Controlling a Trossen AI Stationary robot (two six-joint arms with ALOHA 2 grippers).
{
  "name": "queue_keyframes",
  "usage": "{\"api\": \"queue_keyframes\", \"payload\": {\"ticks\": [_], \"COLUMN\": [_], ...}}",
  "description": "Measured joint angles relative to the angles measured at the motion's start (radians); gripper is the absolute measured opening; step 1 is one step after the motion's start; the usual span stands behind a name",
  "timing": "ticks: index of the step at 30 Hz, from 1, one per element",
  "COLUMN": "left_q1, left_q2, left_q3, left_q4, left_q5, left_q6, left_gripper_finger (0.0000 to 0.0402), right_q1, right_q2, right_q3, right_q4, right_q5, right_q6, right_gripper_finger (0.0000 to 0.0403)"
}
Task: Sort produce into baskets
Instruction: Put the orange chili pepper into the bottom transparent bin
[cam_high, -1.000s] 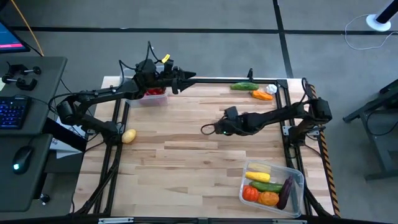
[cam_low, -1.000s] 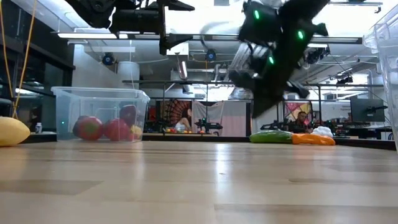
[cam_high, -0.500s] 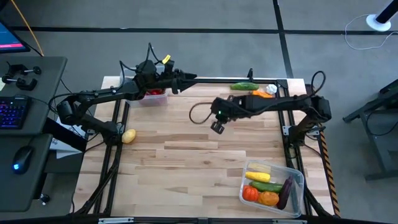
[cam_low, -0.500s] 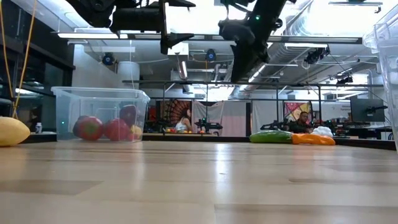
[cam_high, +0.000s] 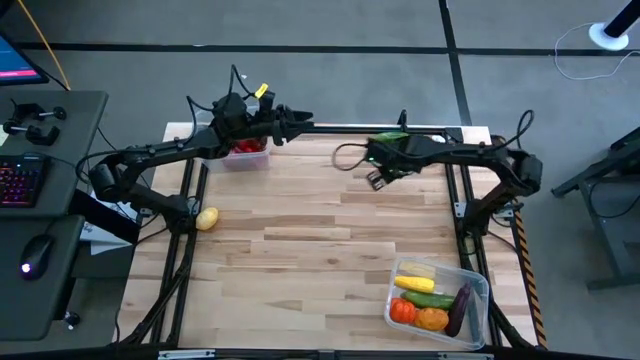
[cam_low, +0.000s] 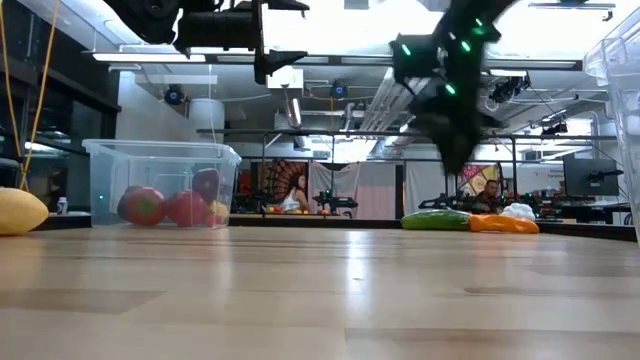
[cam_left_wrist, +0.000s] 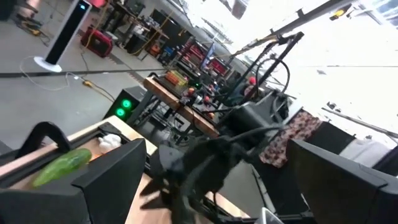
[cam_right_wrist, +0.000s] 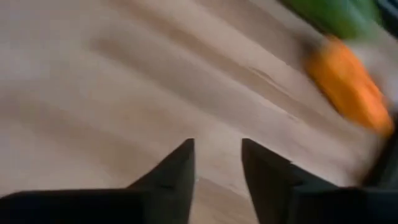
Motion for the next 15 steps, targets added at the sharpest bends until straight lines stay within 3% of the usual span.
{"api": "queue_keyframes", "payload": {"ticks": [5, 10, 13, 15], "left_q1": [0.044, 0.093, 0.118, 0.131], "left_q2": [0.000, 0.000, 0.000, 0.000], "left_q3": [0.000, 0.000, 0.000, 0.000], "left_q4": [0.000, 0.001, 0.003, 0.007], "left_q5": [0.008, 0.009, 0.009, 0.009], "left_q6": [-0.004, -0.004, -0.004, 0.004], "left_gripper_finger": [0.0374, 0.0374, 0.0374, 0.0374], "right_q1": [-0.079, -0.181, -0.259, -0.313], "right_q2": [-0.073, -0.083, -0.069, -0.056], "right_q3": [-0.180, -0.195, -0.172, -0.167], "right_q4": [0.009, 0.053, 0.073, 0.067], "right_q5": [0.052, 0.059, 0.053, 0.054], "right_q6": [0.261, 0.255, 0.234, 0.312], "right_gripper_finger": [0.0193, 0.0248, 0.0263, 0.0265]}}
